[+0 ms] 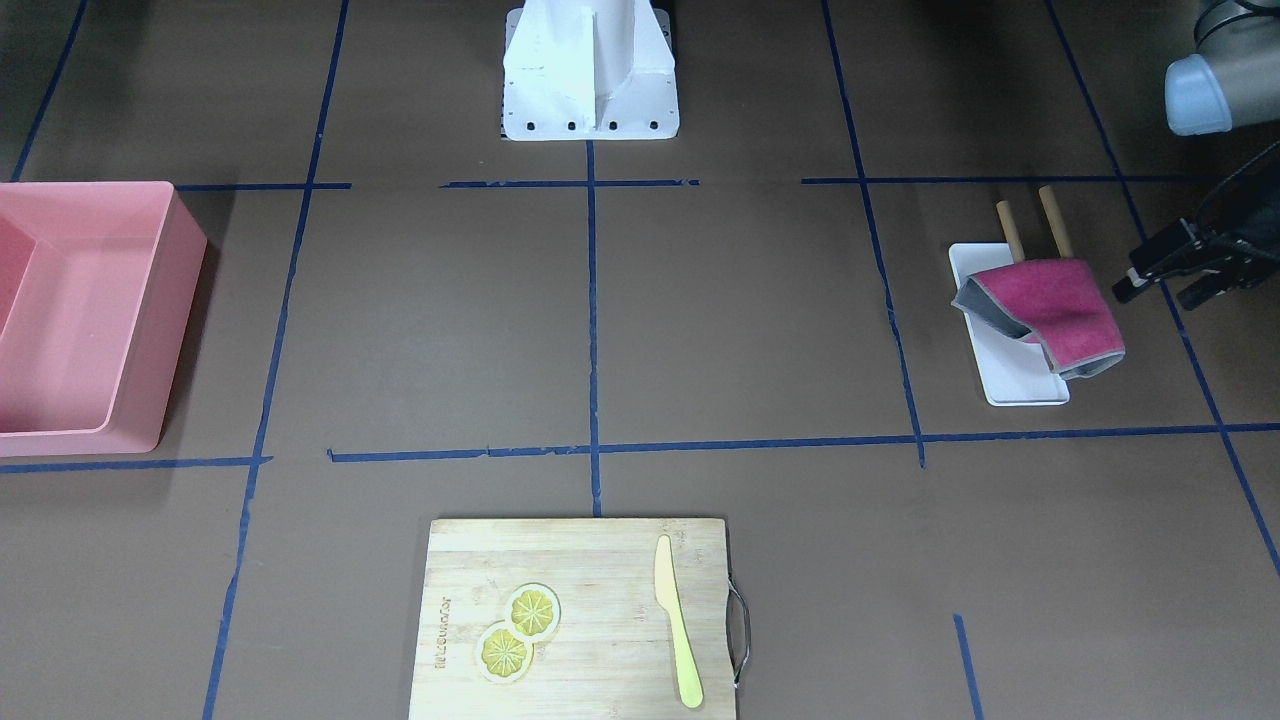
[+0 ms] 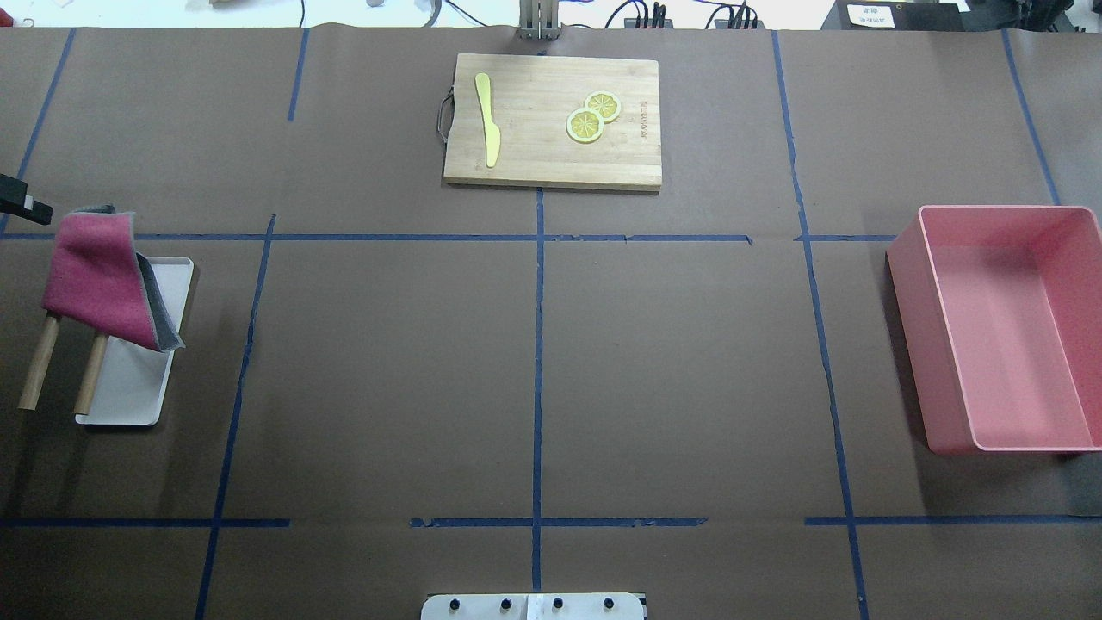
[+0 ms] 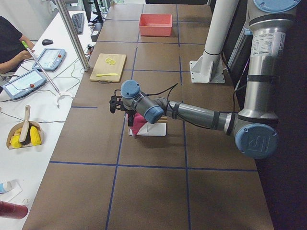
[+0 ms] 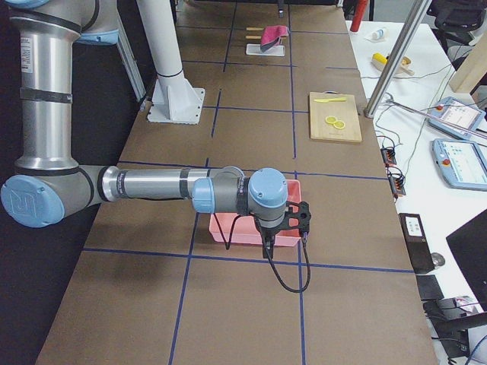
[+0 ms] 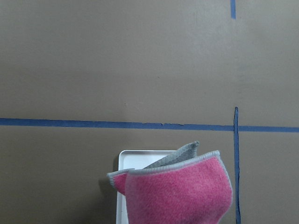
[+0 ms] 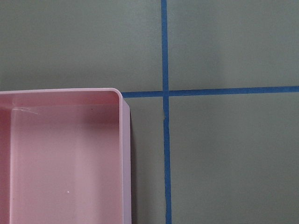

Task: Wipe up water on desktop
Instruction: 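Reach the left gripper to the pink cloth on the white tray and grasp it, then lift the pink cloth with the left gripper while the right arm moves in, then grasp the hanging pink cloth with the right gripper and release it from the left gripper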

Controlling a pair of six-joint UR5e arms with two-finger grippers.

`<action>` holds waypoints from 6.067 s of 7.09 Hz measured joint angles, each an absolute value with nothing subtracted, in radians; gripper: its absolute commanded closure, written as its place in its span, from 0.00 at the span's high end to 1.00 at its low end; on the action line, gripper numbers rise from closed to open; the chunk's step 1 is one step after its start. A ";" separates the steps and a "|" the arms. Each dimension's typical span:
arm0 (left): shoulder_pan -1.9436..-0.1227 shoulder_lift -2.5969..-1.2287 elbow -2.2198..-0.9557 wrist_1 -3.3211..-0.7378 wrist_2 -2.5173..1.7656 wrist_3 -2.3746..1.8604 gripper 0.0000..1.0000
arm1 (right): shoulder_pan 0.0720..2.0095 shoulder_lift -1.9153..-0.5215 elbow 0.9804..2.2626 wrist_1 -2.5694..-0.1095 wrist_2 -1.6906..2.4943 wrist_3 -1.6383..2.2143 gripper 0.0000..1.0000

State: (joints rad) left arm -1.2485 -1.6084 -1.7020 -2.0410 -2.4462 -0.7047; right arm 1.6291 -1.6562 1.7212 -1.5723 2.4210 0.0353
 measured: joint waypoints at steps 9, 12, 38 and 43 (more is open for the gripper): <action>-1.190 -1.621 -1.649 -2.043 -2.467 -0.692 0.35 | 1.629 -1.649 1.713 -1.572 2.422 0.035 1.00; -1.191 -1.619 -1.652 -2.044 -2.535 -0.690 0.20 | 1.629 -1.648 1.713 -1.572 2.422 0.035 1.00; -0.826 -2.222 -1.737 -1.901 -2.217 -1.808 0.01 | 0.430 -1.083 1.912 -0.974 1.474 0.830 1.00; -0.766 -2.283 -1.725 -1.919 -2.221 -1.956 0.01 | 0.398 -1.076 1.909 -0.974 1.453 0.763 1.00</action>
State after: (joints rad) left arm -0.7660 -2.2828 -1.7254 -1.9194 -2.2209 -1.9564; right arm 0.3979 -1.0756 1.9087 -0.9741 1.4528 0.7635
